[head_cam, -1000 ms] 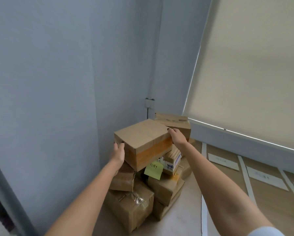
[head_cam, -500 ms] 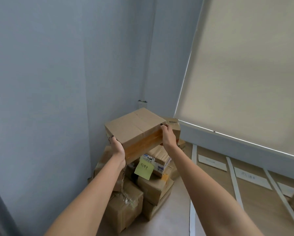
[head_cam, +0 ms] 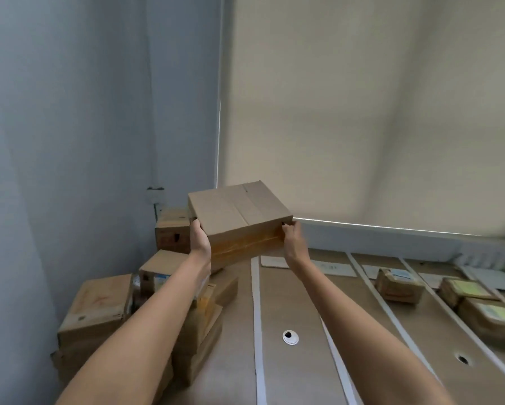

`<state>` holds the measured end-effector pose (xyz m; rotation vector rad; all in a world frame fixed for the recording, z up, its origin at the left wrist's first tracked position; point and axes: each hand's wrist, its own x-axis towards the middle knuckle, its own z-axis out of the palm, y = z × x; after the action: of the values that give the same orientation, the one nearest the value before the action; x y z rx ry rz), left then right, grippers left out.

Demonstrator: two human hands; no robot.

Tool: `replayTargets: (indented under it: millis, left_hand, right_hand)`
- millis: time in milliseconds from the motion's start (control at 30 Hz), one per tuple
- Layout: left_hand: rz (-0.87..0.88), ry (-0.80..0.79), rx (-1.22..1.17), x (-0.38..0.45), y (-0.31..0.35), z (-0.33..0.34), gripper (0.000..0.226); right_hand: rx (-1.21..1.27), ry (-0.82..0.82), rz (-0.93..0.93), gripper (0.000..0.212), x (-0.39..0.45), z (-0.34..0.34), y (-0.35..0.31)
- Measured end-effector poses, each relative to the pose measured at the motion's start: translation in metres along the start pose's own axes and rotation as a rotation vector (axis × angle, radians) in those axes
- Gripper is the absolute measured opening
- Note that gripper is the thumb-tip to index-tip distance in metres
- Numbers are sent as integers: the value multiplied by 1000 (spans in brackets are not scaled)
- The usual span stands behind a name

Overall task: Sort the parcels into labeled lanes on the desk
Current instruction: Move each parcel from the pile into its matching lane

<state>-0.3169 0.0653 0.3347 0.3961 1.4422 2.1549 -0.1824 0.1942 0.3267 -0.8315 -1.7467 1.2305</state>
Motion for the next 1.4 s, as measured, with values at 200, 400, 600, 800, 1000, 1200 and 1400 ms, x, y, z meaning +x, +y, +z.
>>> replayTargets:
  millis: [200,400,600,800,1000,1200,1400]
  left_hand:
    - [-154,-108,10,-21,-41,63,59]
    - [-230,-211,18,-38,-58,96,58]
    - [-89,-287,162,-46,-47,105,40]
    - [65,-365,373,-46,-27,99,65]
    - [188,-286,418,-40,-19,85,70]
    - [258,-302,498,-37,-22,72,76]
    - [-17,-341,528,-33,-52,54,68]
  right_hand:
    - [-202,85,-53,23,-31,-91,28]
    - [-205,123,-63,40,-44,-138,21]
    - [-117,145,-55,64,-46,-150,6]
    - [-41,157,-43,70,-39,-149,-14]
    - [8,139,-18,65,-37,-148,-18]
    - [49,81,12,59,-40,-137,-5]
    - [98,150,161,28,-42,-140,34]
